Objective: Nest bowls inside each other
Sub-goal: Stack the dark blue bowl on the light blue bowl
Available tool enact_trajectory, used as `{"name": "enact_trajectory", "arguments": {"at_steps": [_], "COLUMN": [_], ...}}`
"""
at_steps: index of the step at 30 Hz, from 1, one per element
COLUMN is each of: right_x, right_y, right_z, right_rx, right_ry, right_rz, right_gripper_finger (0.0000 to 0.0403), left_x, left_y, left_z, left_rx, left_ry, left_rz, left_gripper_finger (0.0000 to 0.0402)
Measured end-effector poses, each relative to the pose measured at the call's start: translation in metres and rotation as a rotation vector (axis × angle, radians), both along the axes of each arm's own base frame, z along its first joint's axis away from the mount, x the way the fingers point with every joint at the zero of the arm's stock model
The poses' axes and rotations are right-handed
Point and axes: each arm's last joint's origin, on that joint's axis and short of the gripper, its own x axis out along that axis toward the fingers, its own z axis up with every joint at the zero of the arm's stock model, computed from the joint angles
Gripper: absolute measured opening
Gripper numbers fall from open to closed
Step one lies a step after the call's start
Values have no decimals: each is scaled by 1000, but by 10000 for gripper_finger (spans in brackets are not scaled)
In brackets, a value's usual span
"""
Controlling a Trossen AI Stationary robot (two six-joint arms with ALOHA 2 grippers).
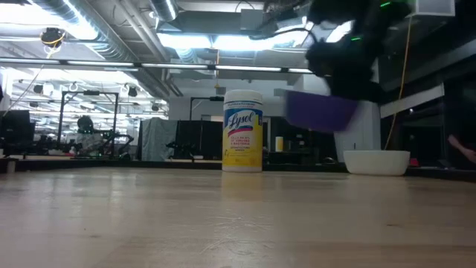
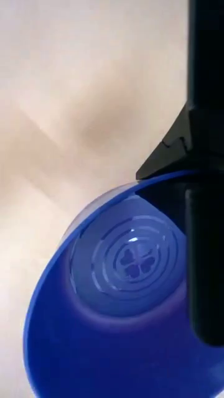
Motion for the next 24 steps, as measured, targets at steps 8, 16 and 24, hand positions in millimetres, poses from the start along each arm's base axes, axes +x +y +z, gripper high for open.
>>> {"name": "enact_trajectory", "arguments": {"at_steps": [8, 16, 24], "right_x": [-93, -157, -151], "right_y": [-134, -172, -181], "right_z": [47, 57, 42], "right_rx": [-76, 34, 146], "right_ry": [-43, -115, -124], "right_rz": [-603, -846, -1124], "right_gripper_finger": [2, 1, 1], "left_x": [0, 0, -1], "left_y": [-1, -1, -2], "left_z": [0, -2, -1], "left_rx": [19, 66, 103], "left_ry": [10, 40, 42], "left_rz": [-24, -18, -45], "left_gripper_finger": [100, 100, 100]}}
